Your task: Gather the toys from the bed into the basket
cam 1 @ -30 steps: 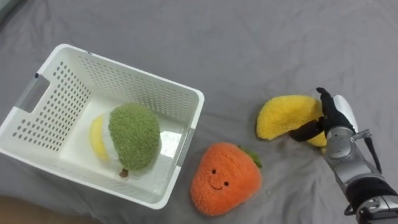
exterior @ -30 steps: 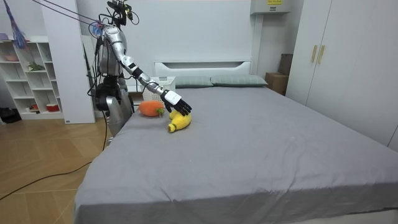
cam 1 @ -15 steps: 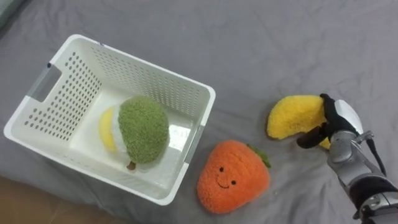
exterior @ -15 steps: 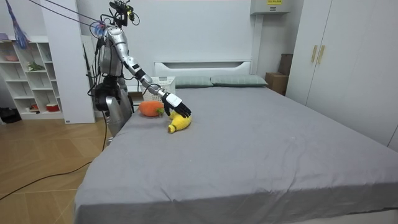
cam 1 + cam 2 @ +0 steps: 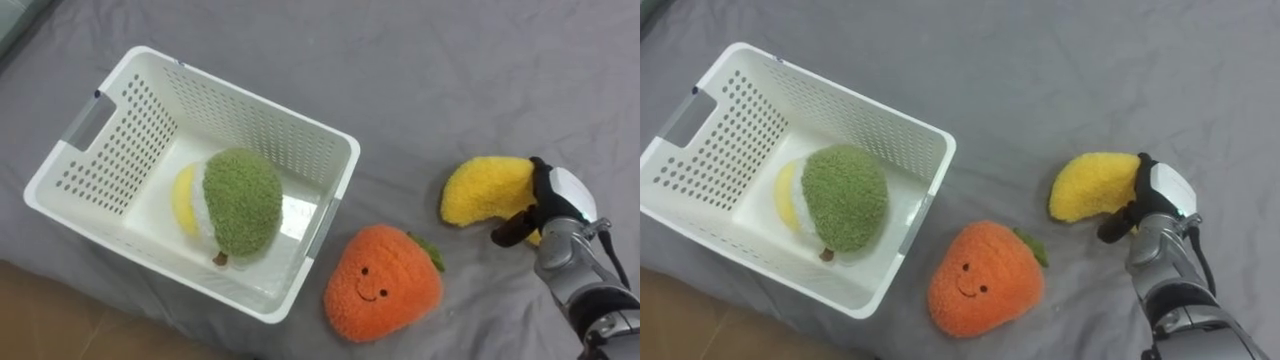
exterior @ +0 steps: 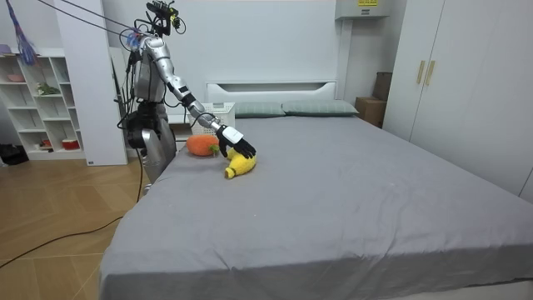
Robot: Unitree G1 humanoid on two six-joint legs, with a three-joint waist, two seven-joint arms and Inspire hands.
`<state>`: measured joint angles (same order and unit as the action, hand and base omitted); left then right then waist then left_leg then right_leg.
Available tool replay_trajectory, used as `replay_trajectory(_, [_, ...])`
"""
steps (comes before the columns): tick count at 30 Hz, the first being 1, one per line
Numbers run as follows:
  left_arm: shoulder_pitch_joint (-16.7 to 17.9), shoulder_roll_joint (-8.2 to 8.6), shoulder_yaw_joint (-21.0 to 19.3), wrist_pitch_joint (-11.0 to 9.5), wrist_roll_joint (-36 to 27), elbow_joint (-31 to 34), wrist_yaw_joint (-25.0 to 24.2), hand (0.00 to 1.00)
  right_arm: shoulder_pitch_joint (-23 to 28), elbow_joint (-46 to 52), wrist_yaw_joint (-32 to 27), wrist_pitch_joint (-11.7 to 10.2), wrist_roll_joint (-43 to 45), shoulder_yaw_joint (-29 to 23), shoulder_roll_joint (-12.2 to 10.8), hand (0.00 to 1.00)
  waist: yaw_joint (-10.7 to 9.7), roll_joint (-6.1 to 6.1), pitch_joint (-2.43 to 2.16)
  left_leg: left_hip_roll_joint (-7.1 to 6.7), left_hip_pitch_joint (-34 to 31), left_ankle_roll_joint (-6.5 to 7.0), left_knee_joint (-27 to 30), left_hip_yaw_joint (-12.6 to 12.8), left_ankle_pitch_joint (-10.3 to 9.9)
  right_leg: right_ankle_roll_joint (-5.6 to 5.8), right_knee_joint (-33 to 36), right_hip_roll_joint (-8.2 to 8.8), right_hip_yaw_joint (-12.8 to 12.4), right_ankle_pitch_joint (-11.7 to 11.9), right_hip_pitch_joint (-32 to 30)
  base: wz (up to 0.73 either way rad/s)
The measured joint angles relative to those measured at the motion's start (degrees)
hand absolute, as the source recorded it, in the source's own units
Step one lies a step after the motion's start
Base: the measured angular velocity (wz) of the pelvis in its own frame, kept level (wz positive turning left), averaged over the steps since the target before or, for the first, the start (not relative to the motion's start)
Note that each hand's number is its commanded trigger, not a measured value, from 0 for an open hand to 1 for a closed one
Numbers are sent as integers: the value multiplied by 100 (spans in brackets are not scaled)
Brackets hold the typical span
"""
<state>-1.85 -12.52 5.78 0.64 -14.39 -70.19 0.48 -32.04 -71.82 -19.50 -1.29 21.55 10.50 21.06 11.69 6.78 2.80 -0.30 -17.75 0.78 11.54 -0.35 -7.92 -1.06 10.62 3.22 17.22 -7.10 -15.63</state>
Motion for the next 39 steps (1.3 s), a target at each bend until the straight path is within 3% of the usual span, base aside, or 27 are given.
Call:
replay_trajectory(1, [-5, 0, 0, 0, 0, -12, 1, 0, 0, 0, -15, 0, 1, 0, 1, 67, -2, -1, 0, -3, -11, 1, 0, -4, 4, 0, 1, 3, 6, 0, -8, 0])
replay_trajectory(3, [-11, 0, 0, 0, 0, -22, 5, 0, 0, -3, -71, 1, 2, 0, 16, 100, -11, -4, 3, -16, -58, 8, 1, -25, 20, 0, 1, 16, 28, 1, -42, 5])
replay_trajectory(7, [-19, 1, 3, -1, 0, -25, 8, 0, -7, -3, -236, 9, 20, -1, 57, 100, -7, -16, 16, -31, -77, 15, 1, -53, 28, 3, 3, 28, 51, 2, -46, 4])
replay_trajectory(11, [-35, 0, 4, 1, 0, -26, 5, 0, -64, -5, -349, 22, 49, -3, 237, 100, 9, -18, 24, -38, -103, 18, 6, -86, 34, 4, 1, 32, 90, 3, -51, 5])
replay_trajectory(15, [-56, 1, 9, 10, 0, -26, 3, 0, -64, -101, -370, 141, 83, -1, 255, 100, 86, -23, 28, -39, -142, 13, 11, -127, 38, 4, -1, 30, 124, 3, -72, 4])
replay_trajectory(26, [-97, -33, 16, 15, -5, -30, 4, 0, -81, -161, -280, 136, -1, 200, 360, 100, 139, -7, 27, -45, -181, 13, 19, -146, 49, 4, 5, 41, 146, 3, -101, 1])
replay_trajectory(39, [-79, -231, 20, 5, -121, -32, 3, 0, -108, -153, -37, 106, -103, 199, 507, 100, 92, -4, 16, -48, -116, 26, 28, -145, 89, 4, 80, 75, 163, 3, -49, 0])
